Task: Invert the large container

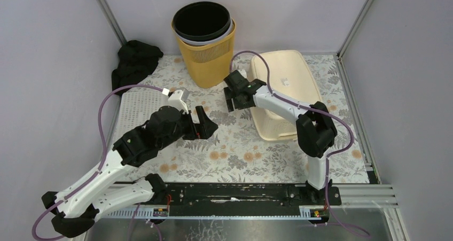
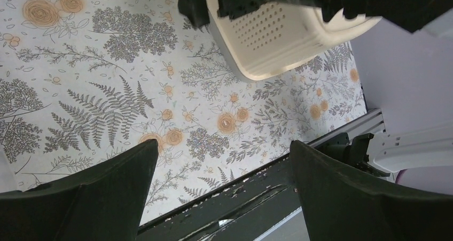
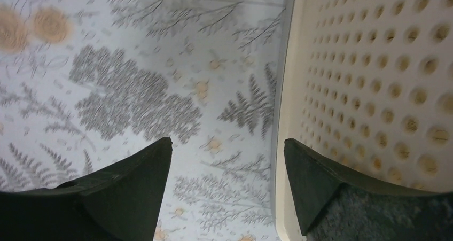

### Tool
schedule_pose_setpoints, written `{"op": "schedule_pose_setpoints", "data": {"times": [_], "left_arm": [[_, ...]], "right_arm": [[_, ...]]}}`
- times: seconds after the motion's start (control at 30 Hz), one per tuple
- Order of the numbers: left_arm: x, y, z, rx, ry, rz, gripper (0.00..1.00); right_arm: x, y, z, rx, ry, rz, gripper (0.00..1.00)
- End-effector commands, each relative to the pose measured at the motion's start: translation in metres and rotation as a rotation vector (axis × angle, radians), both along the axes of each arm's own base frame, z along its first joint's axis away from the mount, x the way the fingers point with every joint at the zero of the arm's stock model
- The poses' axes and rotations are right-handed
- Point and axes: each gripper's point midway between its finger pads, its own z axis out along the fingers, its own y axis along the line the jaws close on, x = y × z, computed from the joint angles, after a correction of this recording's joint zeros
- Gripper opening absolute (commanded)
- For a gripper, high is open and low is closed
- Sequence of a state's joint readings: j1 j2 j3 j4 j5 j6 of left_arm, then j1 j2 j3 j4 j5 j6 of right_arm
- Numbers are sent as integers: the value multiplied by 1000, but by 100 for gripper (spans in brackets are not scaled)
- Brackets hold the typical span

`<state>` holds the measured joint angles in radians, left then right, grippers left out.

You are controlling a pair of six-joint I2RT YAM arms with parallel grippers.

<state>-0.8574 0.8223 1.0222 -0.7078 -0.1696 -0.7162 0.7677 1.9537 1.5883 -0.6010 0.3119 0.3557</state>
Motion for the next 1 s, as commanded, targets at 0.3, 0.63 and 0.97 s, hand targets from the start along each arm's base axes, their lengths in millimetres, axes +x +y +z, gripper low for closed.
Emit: {"op": "schedule_pose_setpoints", "data": {"times": [0.3, 0.63, 0.97], "left_arm": [[2, 3, 3, -16, -14, 23, 100], [0, 10, 2, 4, -24, 32, 100], [5, 8, 0, 35, -21, 35, 100]], "right_arm": [[73, -89, 21, 28, -78, -225, 84], [125, -137, 17, 17, -87, -348, 84], [175, -188, 15, 126, -98, -429, 84]]}}
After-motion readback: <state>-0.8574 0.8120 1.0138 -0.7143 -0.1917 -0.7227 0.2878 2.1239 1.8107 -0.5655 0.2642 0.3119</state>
